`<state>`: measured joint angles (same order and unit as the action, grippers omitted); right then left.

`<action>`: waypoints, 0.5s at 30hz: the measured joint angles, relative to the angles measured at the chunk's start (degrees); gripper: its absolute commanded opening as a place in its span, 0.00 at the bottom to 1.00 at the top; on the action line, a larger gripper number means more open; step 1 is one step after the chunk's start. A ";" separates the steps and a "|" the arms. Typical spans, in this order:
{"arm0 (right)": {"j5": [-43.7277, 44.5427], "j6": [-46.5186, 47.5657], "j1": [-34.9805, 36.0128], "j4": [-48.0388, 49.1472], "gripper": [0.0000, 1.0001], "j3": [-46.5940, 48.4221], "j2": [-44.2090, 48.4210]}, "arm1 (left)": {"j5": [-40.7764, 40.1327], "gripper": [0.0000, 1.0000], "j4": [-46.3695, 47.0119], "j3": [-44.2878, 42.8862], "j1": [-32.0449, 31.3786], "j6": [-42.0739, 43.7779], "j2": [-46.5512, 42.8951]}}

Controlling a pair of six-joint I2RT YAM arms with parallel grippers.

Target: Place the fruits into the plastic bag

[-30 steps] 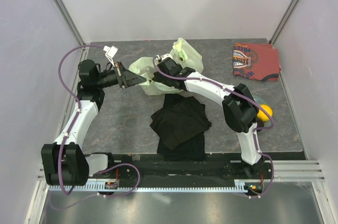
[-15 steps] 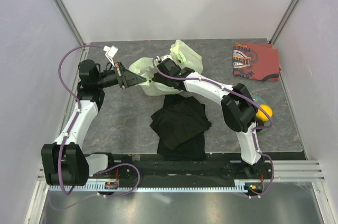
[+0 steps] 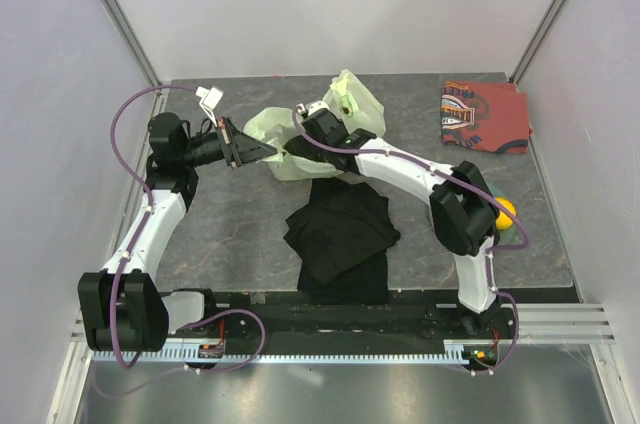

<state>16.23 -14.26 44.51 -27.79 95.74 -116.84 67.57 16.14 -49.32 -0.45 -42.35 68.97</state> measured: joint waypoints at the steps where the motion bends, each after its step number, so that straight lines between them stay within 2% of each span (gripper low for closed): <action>1: -0.55 0.15 0.00 1.05 0.91 -1.36 1.40 | 0.00 0.02 0.02 0.00 0.00 0.02 0.00; 7: -4.61 1.84 0.11 9.62 0.87 -10.64 12.92 | 0.00 0.02 0.02 0.00 0.00 0.00 0.00; 15: -11.87 6.23 2.10 26.64 0.84 -23.17 26.67 | 0.00 0.02 0.00 0.00 0.00 0.02 0.00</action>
<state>4.36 -8.03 46.61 -1.15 72.58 -90.17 67.57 16.14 -49.32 -0.45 -42.33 68.97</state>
